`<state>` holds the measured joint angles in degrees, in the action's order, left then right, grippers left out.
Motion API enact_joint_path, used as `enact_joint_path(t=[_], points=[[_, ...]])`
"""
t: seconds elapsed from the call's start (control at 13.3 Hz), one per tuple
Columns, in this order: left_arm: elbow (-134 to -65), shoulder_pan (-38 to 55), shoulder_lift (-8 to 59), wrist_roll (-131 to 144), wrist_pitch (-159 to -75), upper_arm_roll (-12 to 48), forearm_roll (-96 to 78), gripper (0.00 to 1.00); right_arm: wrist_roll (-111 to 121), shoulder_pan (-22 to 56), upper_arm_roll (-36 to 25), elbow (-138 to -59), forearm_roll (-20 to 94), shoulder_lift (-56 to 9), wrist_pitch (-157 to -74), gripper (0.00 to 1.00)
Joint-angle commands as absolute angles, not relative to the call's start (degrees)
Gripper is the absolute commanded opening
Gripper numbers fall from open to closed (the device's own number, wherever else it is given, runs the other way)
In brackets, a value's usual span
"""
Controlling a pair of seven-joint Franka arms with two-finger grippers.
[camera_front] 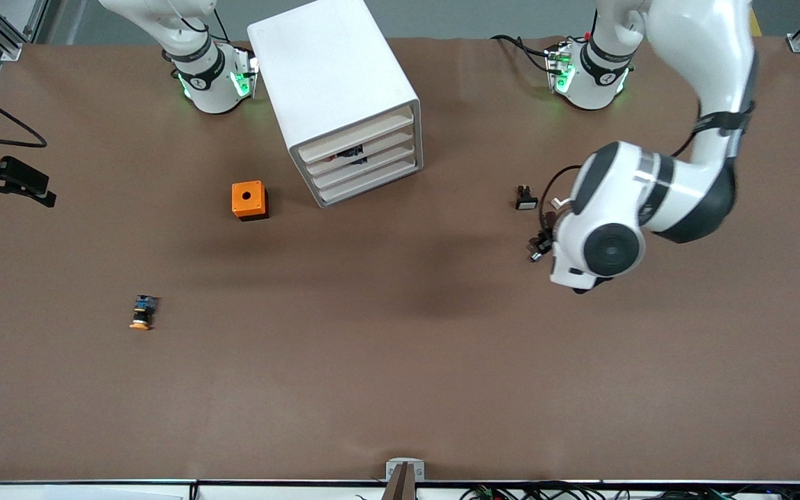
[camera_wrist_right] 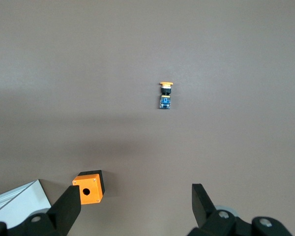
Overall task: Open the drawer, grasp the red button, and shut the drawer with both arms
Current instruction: 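Reach the left gripper toward the front of the white cabinet drawer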
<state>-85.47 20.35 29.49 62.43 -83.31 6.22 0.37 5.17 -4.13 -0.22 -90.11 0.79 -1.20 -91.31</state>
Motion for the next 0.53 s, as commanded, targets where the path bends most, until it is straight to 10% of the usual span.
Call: enact_joint_path(t=[0.0, 0.45], points=[[-84.02, 23.28, 32.77, 72.56, -82.71, 5.97, -0.44, 1.0, 4.92, -4.75, 0.18, -90.62, 0.61, -0.35, -90.88, 1.0], [-82.62, 27.42, 39.89, 92.69, -82.97, 5.89, -22.9, 1.0, 5.01, -5.97, 0.18, -90.53, 1.92, -0.61, -91.93, 1.0]])
